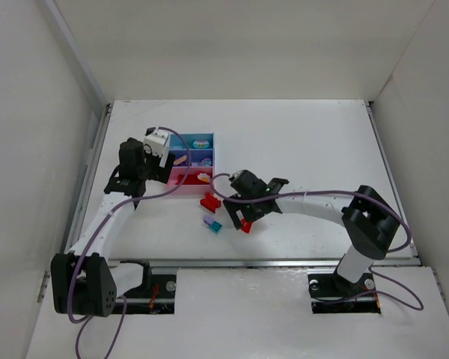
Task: Sort the legos into containers by color
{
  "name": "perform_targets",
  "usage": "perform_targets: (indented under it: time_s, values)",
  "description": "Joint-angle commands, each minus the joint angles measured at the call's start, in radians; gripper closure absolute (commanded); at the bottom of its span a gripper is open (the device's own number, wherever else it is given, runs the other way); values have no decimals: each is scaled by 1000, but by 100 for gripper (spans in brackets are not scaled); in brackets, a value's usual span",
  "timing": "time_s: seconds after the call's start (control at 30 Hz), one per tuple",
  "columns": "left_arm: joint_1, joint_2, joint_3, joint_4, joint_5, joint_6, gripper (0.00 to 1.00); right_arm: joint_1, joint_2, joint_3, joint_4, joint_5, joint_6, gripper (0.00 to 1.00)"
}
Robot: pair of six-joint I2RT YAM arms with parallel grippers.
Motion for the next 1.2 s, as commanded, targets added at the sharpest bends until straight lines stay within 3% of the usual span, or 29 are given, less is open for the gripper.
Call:
perform_targets:
  time_s: [0.0,0.13,0.4,0.53,0.57,0.7,0.8,0.87,0.9,1.17]
  values:
    - [-2,-55,-18,33,0,-40,0,-2,3,-3,28,45,105,3]
    - [-2,-74,-18,33,10,-40,0,-2,81,40,-11,56,105,5]
    - [-2,-83,-18,33,10,-40,0,-2,83,8,9,45,105,20]
    - [-2,-83,-18,33,10,-30,0,-2,74,-1,9,35,105,52]
    - [7,-83,-18,33,10,-30,0,-2,74,8,9,35,105,65]
    - [7,-83,-18,43,10,-21,0,-2,32,20,-14,55,105,82]
    - [7,-74,-18,43,10,-21,0,-2,20,68,-52,91,96,83]
    - [7,-74,-18,52,10,-21,0,-2,11,86,-75,124,85,74]
    - [7,-65,-18,52,10,-21,0,-2,11,103,-75,136,76,65]
    - [7,-55,-18,61,19,-12,0,-14,11,193,-126,158,67,61]
